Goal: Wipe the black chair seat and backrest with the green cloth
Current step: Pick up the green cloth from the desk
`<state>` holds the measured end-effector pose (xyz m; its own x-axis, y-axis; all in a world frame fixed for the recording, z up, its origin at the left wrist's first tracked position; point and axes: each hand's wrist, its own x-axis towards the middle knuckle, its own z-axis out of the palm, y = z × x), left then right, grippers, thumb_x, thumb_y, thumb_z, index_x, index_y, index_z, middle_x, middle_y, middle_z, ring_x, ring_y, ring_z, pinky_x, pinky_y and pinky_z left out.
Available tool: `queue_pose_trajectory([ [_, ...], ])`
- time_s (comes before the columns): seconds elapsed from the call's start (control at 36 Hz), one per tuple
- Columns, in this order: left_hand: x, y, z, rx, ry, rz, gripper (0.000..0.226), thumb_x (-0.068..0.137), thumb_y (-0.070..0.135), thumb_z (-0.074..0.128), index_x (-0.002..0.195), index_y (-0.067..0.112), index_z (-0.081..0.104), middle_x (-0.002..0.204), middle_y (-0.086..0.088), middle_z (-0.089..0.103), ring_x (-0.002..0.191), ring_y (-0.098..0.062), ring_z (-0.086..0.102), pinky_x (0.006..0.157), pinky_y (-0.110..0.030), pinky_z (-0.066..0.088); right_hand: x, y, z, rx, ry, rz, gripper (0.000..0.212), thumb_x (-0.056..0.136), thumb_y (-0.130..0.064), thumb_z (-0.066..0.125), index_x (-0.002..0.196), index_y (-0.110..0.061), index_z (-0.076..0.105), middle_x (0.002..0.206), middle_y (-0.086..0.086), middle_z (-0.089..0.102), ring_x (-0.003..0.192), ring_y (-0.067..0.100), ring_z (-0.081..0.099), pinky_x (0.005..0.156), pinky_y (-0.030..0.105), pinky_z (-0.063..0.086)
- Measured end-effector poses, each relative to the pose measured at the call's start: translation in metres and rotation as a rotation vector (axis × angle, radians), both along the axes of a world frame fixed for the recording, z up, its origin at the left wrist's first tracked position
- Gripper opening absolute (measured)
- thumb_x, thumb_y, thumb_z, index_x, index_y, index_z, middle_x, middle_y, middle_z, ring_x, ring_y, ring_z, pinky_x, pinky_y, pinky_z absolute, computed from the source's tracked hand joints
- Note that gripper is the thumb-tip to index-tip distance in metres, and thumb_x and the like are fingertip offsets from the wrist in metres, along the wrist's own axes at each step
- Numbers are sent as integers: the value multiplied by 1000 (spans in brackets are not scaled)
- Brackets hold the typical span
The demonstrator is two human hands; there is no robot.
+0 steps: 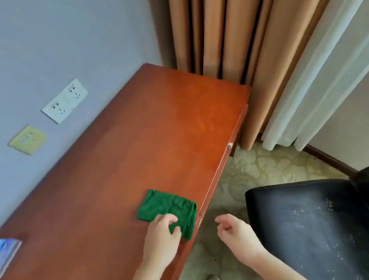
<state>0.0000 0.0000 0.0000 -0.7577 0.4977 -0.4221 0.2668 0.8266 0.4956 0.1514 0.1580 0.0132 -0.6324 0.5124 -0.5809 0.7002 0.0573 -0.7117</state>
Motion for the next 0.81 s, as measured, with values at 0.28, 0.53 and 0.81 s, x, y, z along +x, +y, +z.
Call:
queue_pose_trajectory([
  [0.28, -61, 16, -41, -164, 251, -7, 37, 93, 38, 66, 129, 28, 60, 154, 2, 33, 143, -26, 29, 101, -52, 37, -102, -1, -58, 596, 85, 290, 51, 89, -33, 62, 137, -22, 51, 130, -1, 53, 109, 27, 47, 90, 40, 48],
  [0.53, -62, 19, -50, -143, 309, 111, 57, 85, 34, 76, 133, 26, 47, 139, -3, 50, 128, -31, 42, 93, -51, 42, -119, -15, -74, 723, 23, 406, 48, 88, -43, 64, 127, -17, 56, 113, 5, 55, 105, 29, 48, 89, 41, 44],
  [0.81, -53, 33, -42, -26, 121, 204, 63, 88, 19, 71, 146, 18, 46, 129, -5, 64, 119, -30, 59, 94, -41, 51, -110, -8, -65, 557, 35, 320, 20, 86, -25, 63, 101, -13, 58, 97, 4, 57, 90, 27, 54, 73, 39, 48],
])
